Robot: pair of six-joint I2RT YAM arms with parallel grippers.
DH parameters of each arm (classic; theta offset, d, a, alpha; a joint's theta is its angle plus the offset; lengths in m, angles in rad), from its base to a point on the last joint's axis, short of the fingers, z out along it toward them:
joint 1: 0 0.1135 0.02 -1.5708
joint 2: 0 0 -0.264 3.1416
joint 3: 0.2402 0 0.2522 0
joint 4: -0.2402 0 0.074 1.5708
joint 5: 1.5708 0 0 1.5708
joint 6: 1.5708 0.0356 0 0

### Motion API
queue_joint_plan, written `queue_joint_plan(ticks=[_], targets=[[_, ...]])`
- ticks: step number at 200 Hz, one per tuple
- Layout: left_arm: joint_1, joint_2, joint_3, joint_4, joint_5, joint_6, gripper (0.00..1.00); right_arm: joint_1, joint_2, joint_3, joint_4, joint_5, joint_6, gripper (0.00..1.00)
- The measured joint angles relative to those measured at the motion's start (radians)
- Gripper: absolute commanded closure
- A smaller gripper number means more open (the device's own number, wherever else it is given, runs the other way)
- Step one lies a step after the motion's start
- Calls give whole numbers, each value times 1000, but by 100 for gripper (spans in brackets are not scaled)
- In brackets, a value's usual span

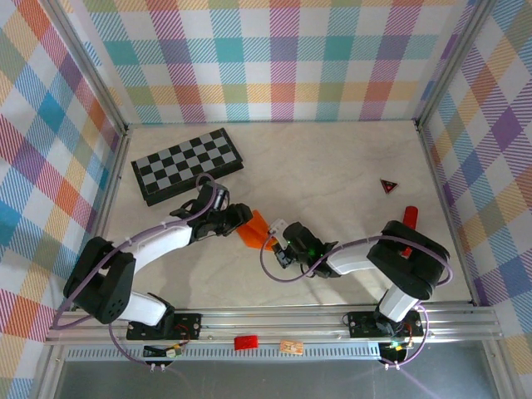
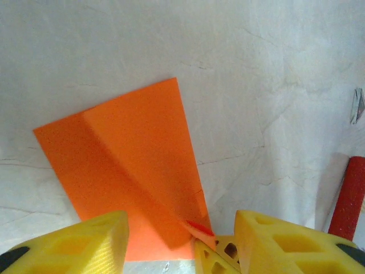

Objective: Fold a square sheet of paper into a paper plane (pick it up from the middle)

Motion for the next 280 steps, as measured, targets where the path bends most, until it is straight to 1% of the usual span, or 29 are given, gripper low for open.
queue_joint_plan(ticks=[40, 71, 92, 115, 138, 177, 230, 280], targets=[[0, -54, -3, -38, -40, 3, 50, -11, 22, 54, -60, -62, 40, 94], [0, -61, -17, -36, -39, 3, 53, -37, 22, 77, -105, -112, 84, 95], [0, -61, -27, -23, -26, 3, 56, -50, 22, 83, -120, -122, 111, 95], [0, -61, -46, 6, -10, 2, 58, -63, 11, 86, -147, -111, 136, 95], [0, -43, -49, 25, 6, 3, 59, -83, -18, 81, -195, -67, 161, 95], [0, 14, -49, 58, 44, 1, 60, -104, -84, 18, -212, -18, 208, 94], [0, 47, -49, 101, 75, -16, 60, -104, -92, 5, -200, -27, 267, 94], [0, 60, -48, 116, 83, -27, 60, -104, -90, 5, -197, -45, 284, 94]])
